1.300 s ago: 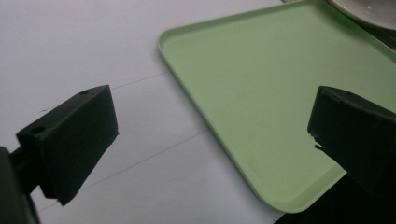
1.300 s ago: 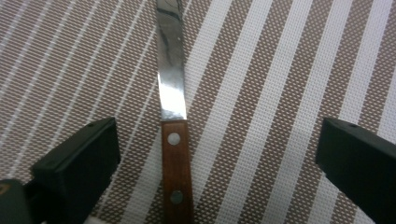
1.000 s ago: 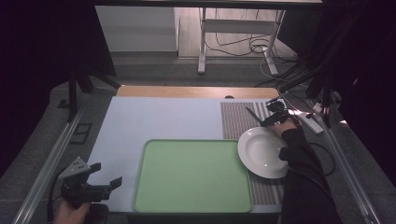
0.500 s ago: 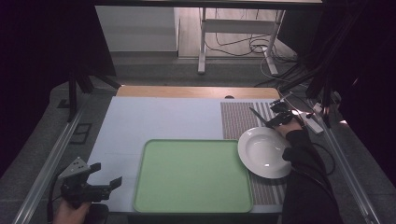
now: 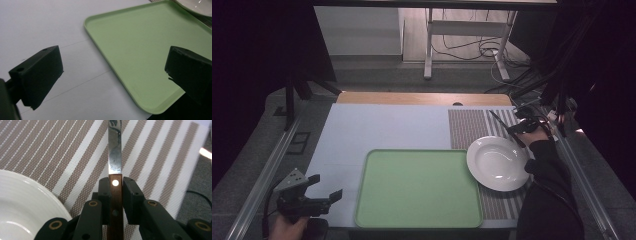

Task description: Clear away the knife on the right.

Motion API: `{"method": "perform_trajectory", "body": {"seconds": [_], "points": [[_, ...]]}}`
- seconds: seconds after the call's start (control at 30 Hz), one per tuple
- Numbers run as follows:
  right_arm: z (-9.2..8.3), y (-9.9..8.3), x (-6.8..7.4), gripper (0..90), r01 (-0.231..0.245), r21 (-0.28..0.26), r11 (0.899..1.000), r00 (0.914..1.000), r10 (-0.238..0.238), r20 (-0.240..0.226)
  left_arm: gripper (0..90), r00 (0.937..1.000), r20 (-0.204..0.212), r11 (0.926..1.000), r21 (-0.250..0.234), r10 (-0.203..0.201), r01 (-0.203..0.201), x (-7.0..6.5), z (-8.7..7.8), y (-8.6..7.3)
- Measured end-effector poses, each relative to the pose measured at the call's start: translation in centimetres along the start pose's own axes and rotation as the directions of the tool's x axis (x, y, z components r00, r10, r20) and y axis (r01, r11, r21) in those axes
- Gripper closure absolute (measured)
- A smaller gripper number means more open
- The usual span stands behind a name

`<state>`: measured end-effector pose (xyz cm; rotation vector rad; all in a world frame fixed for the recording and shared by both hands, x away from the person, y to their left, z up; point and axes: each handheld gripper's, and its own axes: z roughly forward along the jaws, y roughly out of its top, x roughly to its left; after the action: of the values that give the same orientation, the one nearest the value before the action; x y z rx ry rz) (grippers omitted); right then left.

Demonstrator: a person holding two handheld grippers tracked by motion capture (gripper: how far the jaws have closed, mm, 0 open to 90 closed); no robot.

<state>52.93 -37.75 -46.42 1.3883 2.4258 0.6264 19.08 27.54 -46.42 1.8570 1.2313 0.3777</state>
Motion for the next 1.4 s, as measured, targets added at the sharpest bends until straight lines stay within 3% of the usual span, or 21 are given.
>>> {"method": "perform_trajectory", "body": {"seconds": [0.17, 0.33, 0.67, 0.8, 1.1, 1.13, 1.4], "points": [[-1.9, -0.3, 0.0, 77.6, -0.017, -0.034, 0.999, 0.9998, 0.016, -0.010, 1.5, 1.0000, 0.000, 1.0000, -0.001, 0.000, 0.000, 0.0, 0.0, 0.0], [-2.7, -0.3, 0.6, 77.6, 0.001, -0.033, 0.999, 0.9998, -0.002, -0.021, 1.5, 1.0000, 0.000, 1.0000, -0.002, -0.001, 0.001, 0.0, 0.0, 0.0], [-3.9, -0.5, 3.3, 77.6, 0.054, -0.038, 0.998, 0.9975, -0.056, -0.044, 1.6, 1.0000, 0.000, 1.0000, -0.006, 0.004, -0.004, -0.1, -0.1, 0.0], [-4.1, -0.6, 4.4, 77.5, 0.060, -0.044, 0.997, 0.9950, -0.063, -0.078, 1.6, 1.0000, 0.000, 1.0000, -0.007, 0.004, -0.004, -0.1, -0.1, 0.0], [-4.0, -1.2, 8.7, 77.6, 0.124, -0.031, 0.992, 0.9830, -0.127, -0.132, 1.6, 1.0000, 0.000, 0.9999, -0.008, 0.006, -0.006, -0.1, -0.1, -0.1], [-4.0, -1.2, 8.7, 77.6, 0.124, -0.031, 0.992, 0.9830, -0.127, -0.132, 1.6, 1.0000, 0.000, 0.9999, -0.008, 0.006, -0.006, -0.1, -0.1, -0.1], [-3.8, -2.2, 12.6, 77.5, 0.189, -0.012, 0.982, 0.9656, -0.188, -0.180, 1.7, 1.0000, 0.000, 0.9999, -0.007, 0.008, -0.008, -0.1, -0.1, -0.1]]}}
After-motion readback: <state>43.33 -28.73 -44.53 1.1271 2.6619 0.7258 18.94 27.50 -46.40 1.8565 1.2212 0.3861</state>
